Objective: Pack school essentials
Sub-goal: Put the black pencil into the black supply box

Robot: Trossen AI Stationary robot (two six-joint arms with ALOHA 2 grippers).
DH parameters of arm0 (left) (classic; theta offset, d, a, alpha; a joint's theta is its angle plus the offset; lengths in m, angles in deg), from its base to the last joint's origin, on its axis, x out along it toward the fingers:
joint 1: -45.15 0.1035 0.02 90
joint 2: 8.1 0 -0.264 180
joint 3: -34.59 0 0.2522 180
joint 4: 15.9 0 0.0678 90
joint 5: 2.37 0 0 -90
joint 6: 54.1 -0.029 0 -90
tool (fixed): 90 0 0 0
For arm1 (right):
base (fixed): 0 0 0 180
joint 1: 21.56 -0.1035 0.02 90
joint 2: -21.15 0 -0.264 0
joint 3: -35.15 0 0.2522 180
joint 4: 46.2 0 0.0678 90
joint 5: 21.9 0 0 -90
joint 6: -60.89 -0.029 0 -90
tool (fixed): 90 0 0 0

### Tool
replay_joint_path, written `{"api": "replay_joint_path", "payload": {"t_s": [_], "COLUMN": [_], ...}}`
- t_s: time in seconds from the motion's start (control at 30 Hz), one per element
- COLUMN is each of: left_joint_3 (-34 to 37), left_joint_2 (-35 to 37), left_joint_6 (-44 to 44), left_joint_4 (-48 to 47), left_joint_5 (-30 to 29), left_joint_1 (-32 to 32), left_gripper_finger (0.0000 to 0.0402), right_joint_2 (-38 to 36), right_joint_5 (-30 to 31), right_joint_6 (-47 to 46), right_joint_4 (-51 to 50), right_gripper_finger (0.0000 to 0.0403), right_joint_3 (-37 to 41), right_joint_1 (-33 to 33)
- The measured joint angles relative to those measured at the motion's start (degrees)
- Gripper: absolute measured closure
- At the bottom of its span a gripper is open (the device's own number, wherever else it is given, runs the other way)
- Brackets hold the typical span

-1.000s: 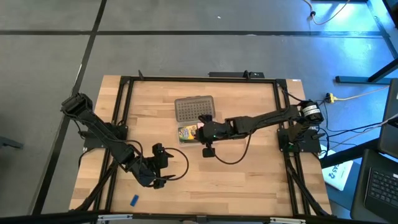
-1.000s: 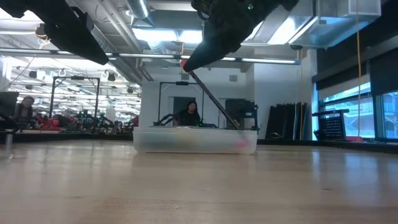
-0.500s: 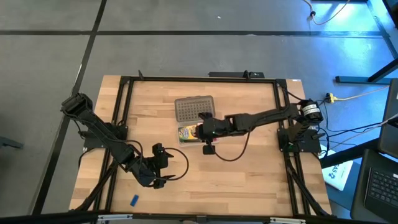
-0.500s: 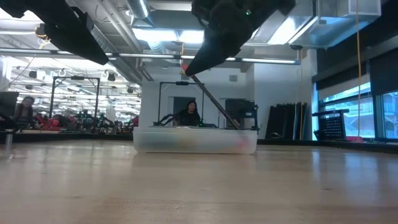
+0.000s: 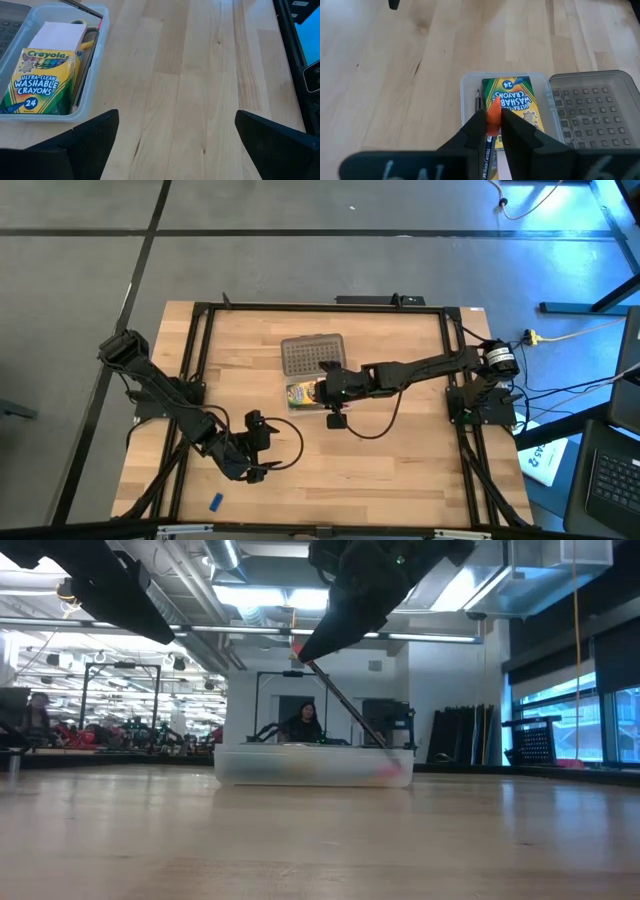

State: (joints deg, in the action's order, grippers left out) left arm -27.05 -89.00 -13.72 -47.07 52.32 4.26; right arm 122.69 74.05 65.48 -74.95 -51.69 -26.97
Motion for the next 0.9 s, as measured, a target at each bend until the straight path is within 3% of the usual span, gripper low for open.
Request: {"api": "replay_joint_path", "payload": {"t_s": [0.53,0.9], "left_joint_3": [0.0,0.0], "left_joint_2": [0.0,0.0], "left_joint_6": [0.03,0.0], "left_joint_4": [0.02,0.0], "left_joint_5": [-2.14,-3.15], "left_joint_1": [0.0,0.0], "left_gripper_finger": [0.0007,0.0007], "right_joint_2": [0.0,0.0], "right_joint_5": [-0.12,-0.08], "right_joint_6": [1.69,1.29], "right_joint_4": [-0.98,-1.09], "right_gripper_finger": [0.0359,0.0274], "right_joint_3": [0.0,0.0], "right_joint_1": [-0.02,0.0]}}
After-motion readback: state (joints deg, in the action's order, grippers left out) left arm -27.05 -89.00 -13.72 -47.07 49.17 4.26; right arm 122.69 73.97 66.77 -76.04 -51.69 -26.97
